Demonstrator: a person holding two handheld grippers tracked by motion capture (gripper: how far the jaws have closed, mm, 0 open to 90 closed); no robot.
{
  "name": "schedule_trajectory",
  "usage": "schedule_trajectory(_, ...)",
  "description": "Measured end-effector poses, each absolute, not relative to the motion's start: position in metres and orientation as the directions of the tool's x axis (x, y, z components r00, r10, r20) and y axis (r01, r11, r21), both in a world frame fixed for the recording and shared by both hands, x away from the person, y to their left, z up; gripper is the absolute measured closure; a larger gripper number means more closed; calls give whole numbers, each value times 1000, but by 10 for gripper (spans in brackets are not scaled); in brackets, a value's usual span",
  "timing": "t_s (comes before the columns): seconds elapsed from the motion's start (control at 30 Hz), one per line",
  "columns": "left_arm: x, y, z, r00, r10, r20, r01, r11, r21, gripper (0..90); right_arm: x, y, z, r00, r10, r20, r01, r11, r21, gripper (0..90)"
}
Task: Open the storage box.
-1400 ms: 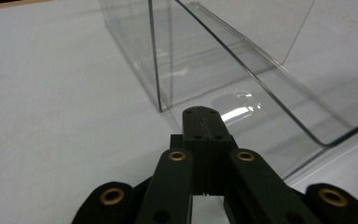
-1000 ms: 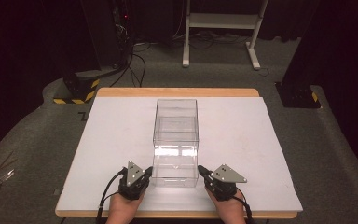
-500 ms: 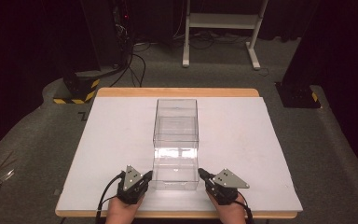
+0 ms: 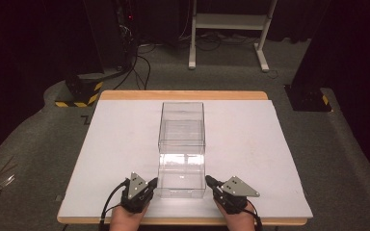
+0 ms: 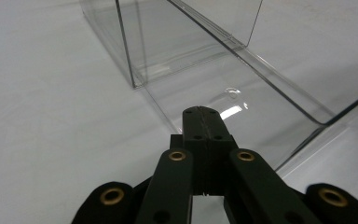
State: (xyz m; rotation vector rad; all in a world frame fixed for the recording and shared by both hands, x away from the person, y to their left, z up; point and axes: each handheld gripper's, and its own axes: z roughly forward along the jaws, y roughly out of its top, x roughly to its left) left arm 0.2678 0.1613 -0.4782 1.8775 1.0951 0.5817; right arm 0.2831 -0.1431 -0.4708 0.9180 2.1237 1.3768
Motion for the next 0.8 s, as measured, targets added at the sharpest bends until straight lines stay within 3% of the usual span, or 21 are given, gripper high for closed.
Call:
schedule_trajectory(0.23,273,166,-479,488,873,-14,451,-238,860,814,288,-149,-466,-665,746,-2,297,266,917,771)
schedule_trajectory(0.8,290,192,-479,419,908,5,444,-209,871,781,306,-161,-464,-641,767,-17,294,266,918,729)
